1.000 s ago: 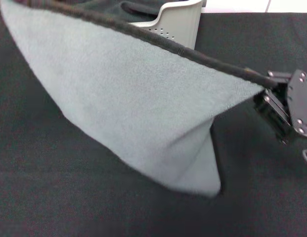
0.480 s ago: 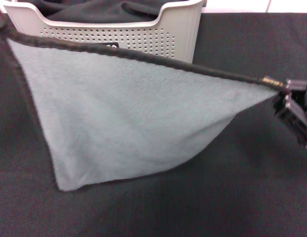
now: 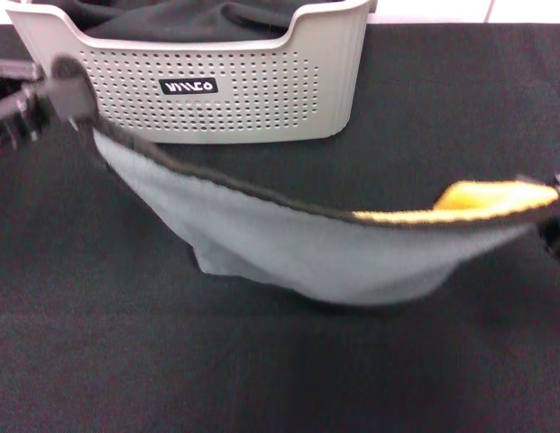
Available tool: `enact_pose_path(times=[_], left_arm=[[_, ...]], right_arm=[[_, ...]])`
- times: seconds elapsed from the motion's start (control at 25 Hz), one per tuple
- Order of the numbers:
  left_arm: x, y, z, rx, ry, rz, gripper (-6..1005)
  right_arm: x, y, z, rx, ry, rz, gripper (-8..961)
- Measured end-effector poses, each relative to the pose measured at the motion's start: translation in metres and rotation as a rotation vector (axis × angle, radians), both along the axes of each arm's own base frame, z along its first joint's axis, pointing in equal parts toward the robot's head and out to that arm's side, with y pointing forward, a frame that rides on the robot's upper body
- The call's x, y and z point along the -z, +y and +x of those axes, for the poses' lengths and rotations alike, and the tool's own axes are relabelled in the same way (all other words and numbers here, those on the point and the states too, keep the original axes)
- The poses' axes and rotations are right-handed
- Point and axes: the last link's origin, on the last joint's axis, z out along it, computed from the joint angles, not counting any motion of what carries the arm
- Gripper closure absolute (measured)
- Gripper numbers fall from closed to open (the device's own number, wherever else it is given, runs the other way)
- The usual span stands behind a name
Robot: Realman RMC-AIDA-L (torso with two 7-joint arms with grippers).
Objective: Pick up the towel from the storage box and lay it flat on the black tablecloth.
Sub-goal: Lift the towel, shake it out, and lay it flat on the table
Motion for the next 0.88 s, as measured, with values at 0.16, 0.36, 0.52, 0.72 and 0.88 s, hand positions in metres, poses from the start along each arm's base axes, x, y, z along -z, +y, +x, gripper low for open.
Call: enact_pose_path(times=[0.16,0.36,0.52,0.72,0.88], left_arm=[[-0.001,-0.008,0.003,0.049,0.023,-0.069,967],[-0.010,-0.018,0.002,0.080,0.039,-0.133,967],[-0.018,-0.024,-0.003,0.069,0.077,-0.146,967],[-0.027,-0.031,-0.015,0.022,0.112,-0.123,967],[-0.022,-0.023,-0.027,-0.042,0.132,-0.055,967]], right_arm=[[-0.004,-0.012,0.003,-0.040,-0.009,-0.088,945],[-0.008,-0.028,-0.002,-0.111,0.048,-0.185,945],[-0.010,-0.035,-0.006,-0.146,0.092,-0.241,945],[0.001,-0.029,-0.005,-0.082,0.090,-0.251,945],[0.021,0.000,-0.006,0.032,0.045,-0.243,945]])
